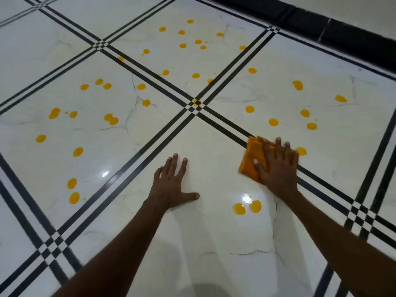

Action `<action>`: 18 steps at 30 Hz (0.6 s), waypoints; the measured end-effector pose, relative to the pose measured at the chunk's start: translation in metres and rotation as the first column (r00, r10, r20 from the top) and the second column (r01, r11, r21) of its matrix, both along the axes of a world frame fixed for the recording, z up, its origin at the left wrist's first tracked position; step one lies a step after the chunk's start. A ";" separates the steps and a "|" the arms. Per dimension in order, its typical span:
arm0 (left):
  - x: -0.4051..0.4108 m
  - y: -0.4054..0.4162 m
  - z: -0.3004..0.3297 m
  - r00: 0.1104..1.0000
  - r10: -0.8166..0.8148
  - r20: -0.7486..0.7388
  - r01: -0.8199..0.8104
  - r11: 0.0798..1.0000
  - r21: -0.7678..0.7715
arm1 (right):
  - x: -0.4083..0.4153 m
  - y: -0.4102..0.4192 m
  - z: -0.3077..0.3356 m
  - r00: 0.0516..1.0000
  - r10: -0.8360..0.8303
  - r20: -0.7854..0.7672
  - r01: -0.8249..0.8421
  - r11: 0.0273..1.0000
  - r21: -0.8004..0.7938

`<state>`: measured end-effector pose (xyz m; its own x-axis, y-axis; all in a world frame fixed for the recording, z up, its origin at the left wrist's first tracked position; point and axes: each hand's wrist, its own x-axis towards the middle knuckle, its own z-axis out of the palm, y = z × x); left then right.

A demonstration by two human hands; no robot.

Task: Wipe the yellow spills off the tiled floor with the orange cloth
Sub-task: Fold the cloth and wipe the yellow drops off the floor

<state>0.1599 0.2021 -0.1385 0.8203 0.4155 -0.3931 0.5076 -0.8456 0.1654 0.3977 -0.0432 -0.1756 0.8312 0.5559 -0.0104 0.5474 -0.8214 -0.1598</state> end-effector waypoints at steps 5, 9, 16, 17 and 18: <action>-0.005 -0.007 -0.018 0.996 0.028 0.080 -0.031 0.999 0.032 | -0.105 0.016 0.000 0.985 0.167 -0.050 -0.168 0.986 -0.015; -0.006 -0.002 -0.021 0.995 0.015 0.096 -0.019 0.999 0.038 | -0.043 0.072 0.001 0.941 0.331 -0.066 -0.333 0.943 -0.022; -0.008 -0.001 -0.019 0.995 0.026 0.095 -0.030 0.999 0.039 | -0.042 -0.032 -0.002 0.997 -0.060 -0.037 0.061 0.998 0.002; -0.007 -0.001 -0.018 0.996 0.028 0.088 -0.031 0.999 0.037 | -0.067 -0.046 0.000 0.990 -0.129 -0.065 0.129 0.992 0.003; -0.007 -0.002 -0.019 0.996 0.027 0.085 -0.030 0.999 0.037 | -0.096 -0.053 0.002 0.978 -0.192 -0.083 0.192 0.981 -0.007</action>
